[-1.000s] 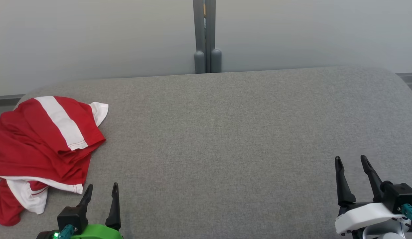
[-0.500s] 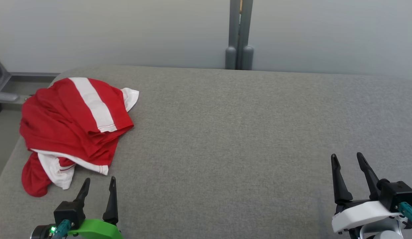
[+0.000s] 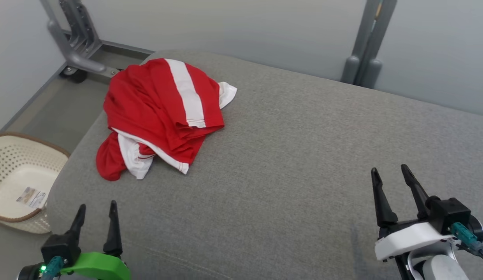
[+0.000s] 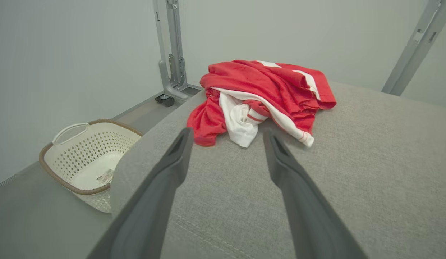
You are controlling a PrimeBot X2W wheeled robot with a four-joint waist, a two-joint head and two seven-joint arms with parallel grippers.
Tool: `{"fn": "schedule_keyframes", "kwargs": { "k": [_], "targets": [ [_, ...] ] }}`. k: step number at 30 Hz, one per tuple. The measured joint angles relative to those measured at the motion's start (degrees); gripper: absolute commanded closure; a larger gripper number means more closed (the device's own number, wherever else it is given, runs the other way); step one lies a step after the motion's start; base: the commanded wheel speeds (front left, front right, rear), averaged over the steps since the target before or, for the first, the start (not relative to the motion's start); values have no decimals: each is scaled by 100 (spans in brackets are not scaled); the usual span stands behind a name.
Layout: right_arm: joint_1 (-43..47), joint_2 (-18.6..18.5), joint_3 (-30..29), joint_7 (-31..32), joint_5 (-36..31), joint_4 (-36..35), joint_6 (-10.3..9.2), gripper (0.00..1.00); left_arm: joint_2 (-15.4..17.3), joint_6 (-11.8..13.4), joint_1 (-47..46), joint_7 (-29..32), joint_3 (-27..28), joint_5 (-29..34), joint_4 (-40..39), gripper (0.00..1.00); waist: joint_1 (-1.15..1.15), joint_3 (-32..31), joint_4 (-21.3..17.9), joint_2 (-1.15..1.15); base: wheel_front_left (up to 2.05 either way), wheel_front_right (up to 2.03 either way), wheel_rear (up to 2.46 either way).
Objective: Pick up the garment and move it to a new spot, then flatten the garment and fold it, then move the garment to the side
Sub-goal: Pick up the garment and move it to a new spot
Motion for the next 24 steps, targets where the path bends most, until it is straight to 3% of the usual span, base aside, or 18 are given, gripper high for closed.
{"fn": "schedule_keyframes", "kwargs": {
  "k": [7, 15, 24],
  "targets": [
    [-352, -85, 346, 0, 16, 166, 1, 0, -88, 16, 115, 0, 332, -30, -236, 0, 0, 195, 366, 0, 0, 0, 0],
    [-460, -137, 490, 0, 66, 256, 1, 0, -187, 16, 179, -1, 454, -12, -363, 0, 0, 353, 515, 0, 0, 0, 0],
    [-286, -240, 267, 0, 49, 174, 1, 0, -215, 14, -350, -2, 29, -287, -192, 0, 0, 425, 535, 0, 0, 0, 0]
  ]
}}
